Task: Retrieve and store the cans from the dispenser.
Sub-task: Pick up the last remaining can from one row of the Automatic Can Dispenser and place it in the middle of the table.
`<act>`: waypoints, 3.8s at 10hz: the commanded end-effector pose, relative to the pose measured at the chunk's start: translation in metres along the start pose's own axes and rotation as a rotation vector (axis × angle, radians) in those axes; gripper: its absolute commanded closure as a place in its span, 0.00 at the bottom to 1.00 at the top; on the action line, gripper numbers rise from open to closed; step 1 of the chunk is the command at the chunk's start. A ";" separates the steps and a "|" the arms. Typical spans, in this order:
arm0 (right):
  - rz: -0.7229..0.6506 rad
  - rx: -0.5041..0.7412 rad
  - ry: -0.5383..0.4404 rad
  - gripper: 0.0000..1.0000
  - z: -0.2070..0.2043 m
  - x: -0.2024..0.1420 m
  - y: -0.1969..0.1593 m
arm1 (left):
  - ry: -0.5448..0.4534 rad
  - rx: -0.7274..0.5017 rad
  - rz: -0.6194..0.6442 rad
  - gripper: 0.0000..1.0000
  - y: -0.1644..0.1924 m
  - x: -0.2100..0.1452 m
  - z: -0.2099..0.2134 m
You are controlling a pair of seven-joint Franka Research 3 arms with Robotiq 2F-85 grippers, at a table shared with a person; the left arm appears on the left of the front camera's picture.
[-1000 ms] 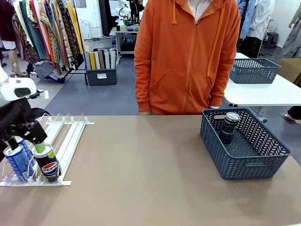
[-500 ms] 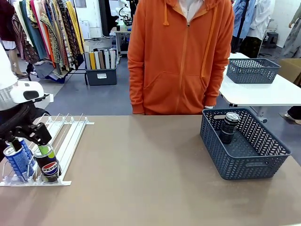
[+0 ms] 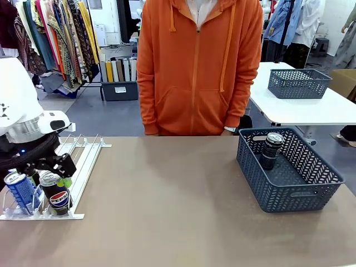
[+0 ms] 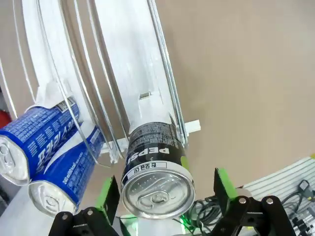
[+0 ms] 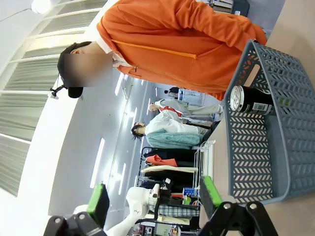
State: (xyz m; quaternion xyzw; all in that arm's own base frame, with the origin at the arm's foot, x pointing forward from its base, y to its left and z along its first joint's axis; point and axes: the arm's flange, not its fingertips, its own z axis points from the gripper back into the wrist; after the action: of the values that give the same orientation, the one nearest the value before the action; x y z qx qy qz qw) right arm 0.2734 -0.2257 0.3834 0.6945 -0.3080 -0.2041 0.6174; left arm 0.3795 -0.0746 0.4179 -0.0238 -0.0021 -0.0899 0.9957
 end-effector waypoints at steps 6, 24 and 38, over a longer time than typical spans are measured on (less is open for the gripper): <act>-0.013 0.000 0.007 0.00 0.002 -0.001 0.005 | 0.068 0.013 0.036 0.00 0.007 0.014 -0.018; -0.013 0.000 0.007 0.00 0.002 -0.001 0.005 | -0.332 -0.021 -0.010 1.00 -0.015 -0.062 0.176; -0.013 0.000 0.007 0.00 0.002 -0.001 0.005 | -0.142 -0.116 -0.323 1.00 -0.265 0.078 0.043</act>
State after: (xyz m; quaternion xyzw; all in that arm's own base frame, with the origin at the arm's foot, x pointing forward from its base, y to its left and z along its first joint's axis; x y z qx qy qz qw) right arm 0.2735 -0.2255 0.3835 0.6945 -0.3079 -0.2039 0.6175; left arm 0.3758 -0.3327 0.4697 -0.1154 -0.0701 -0.2526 0.9581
